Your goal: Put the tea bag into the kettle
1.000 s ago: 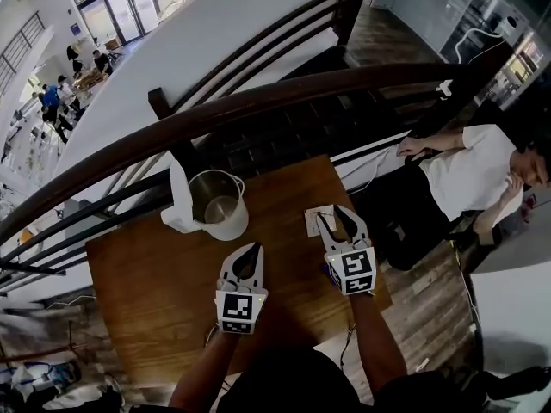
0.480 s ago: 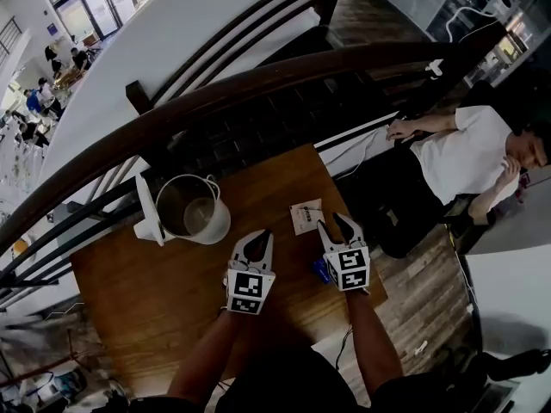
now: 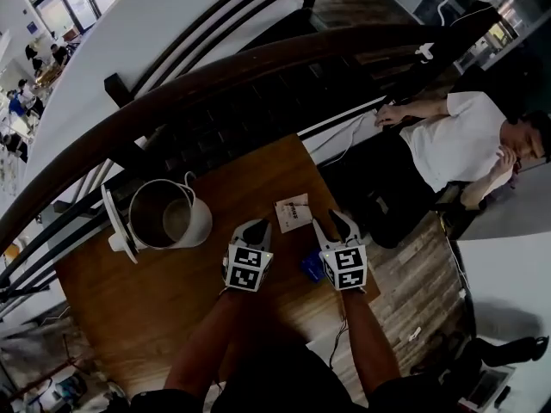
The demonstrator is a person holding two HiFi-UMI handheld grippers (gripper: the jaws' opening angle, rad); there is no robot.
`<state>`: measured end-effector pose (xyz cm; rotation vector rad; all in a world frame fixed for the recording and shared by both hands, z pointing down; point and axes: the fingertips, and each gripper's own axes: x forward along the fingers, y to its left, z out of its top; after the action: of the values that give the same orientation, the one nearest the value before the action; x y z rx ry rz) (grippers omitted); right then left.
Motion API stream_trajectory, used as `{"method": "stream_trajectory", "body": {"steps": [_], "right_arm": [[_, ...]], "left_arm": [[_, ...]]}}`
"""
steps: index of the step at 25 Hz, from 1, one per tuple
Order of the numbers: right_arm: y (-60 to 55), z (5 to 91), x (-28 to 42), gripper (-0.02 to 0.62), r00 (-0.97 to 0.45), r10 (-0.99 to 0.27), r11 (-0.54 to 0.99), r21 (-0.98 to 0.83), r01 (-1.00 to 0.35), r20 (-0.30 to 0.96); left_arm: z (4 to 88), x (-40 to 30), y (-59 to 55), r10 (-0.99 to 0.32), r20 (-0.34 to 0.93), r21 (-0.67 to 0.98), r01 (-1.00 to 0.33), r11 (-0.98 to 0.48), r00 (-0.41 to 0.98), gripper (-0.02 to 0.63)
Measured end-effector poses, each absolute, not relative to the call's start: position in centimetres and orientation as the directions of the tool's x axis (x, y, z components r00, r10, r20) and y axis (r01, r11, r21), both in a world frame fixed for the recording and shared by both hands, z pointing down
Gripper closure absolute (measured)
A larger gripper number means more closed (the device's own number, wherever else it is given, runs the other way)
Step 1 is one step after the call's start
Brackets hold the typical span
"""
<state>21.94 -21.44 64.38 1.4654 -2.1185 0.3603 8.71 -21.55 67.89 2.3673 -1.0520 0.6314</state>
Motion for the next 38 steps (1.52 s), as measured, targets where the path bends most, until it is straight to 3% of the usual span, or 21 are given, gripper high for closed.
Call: {"method": "stream_trajectory", "body": {"steps": [9, 22, 23, 25, 26, 38], "right_arm": [[-21.3, 64.4, 22.8, 0.439, -0.271, -0.791, 0.362, 0.063, -0.93, 0.549], [-22.2, 66.4, 21.3, 0.439, -0.305, -0.765, 0.381, 0.017, -0.924, 0.568], [-22.1, 66.4, 21.4, 0.439, -0.302, -0.765, 0.379, 0.018, -0.925, 0.569], [-21.9, 66.3, 21.9, 0.439, -0.293, -0.768, 0.371, 0.023, -0.928, 0.57], [-21.8, 66.2, 22.1, 0.439, -0.288, -0.769, 0.367, 0.025, -0.93, 0.57], [-21.2, 64.1, 22.5, 0.439, -0.31, -0.789, 0.365, -0.001, -0.931, 0.53]], "left_arm": [[71.0, 11.7, -22.6, -0.426, 0.677, 0.322, -0.762, -0.561, 0.6, 0.514], [72.9, 13.0, -23.8, -0.269, 0.769, 0.39, -0.759, -0.521, 0.58, 0.491], [73.0, 12.8, -23.9, -0.271, 0.772, 0.388, -0.764, -0.515, 0.575, 0.494], [72.9, 12.5, -24.2, -0.294, 0.783, 0.342, -0.774, -0.533, 0.548, 0.586], [72.9, 12.5, -24.3, -0.311, 0.786, 0.306, -0.774, -0.554, 0.534, 0.6], [66.6, 11.2, -24.0, -0.491, 0.576, 0.226, -0.704, -0.673, 0.654, 0.603]]}}
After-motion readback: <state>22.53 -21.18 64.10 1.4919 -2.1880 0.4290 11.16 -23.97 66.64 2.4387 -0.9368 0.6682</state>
